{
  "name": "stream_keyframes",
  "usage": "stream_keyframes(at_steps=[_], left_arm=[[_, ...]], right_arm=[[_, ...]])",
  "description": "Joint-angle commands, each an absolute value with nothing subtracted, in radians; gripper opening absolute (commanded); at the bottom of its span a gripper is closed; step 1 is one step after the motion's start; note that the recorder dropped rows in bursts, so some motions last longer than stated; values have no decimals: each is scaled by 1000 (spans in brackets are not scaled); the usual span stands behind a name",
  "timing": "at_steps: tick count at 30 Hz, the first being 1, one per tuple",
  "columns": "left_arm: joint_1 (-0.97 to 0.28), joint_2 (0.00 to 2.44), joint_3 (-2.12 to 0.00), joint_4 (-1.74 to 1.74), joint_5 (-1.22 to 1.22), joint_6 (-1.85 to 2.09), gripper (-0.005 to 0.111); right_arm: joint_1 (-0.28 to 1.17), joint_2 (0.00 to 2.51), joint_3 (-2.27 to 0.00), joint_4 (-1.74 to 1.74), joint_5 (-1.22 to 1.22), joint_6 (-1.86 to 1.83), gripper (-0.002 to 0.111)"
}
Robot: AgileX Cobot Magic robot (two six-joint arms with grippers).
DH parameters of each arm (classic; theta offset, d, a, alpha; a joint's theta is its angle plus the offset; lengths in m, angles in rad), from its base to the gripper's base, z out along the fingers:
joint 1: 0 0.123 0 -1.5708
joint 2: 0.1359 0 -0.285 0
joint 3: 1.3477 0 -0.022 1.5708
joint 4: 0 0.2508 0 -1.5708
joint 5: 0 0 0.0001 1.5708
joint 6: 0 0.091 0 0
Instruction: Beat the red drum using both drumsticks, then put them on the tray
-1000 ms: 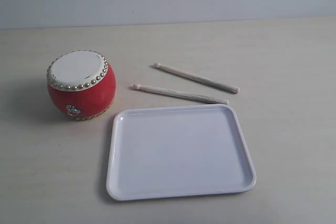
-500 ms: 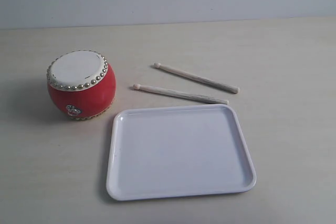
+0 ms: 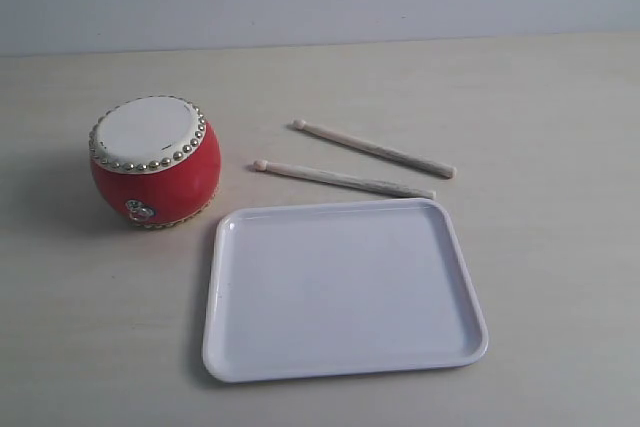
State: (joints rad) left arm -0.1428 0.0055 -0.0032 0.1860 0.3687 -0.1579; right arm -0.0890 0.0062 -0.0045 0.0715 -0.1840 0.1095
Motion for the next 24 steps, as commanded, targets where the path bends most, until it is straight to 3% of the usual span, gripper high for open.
stream_keyframes(at_steps=[1, 4, 15, 19, 24], left_arm=[[-149, 0, 0, 179, 364, -162, 0], [-149, 0, 0, 179, 364, -162, 0], [-149, 0, 0, 179, 364, -162, 0], [-149, 0, 0, 179, 364, -162, 0], [-149, 0, 0, 179, 364, -162, 0]], right_arm=[[-94, 0, 0, 150, -370, 182, 0], [-94, 0, 0, 208, -502, 187, 0], [-94, 0, 0, 230, -585, 382, 0], [-94, 8, -71, 327, -413, 569, 0], [-94, 241, -256, 262, -214, 551, 0]])
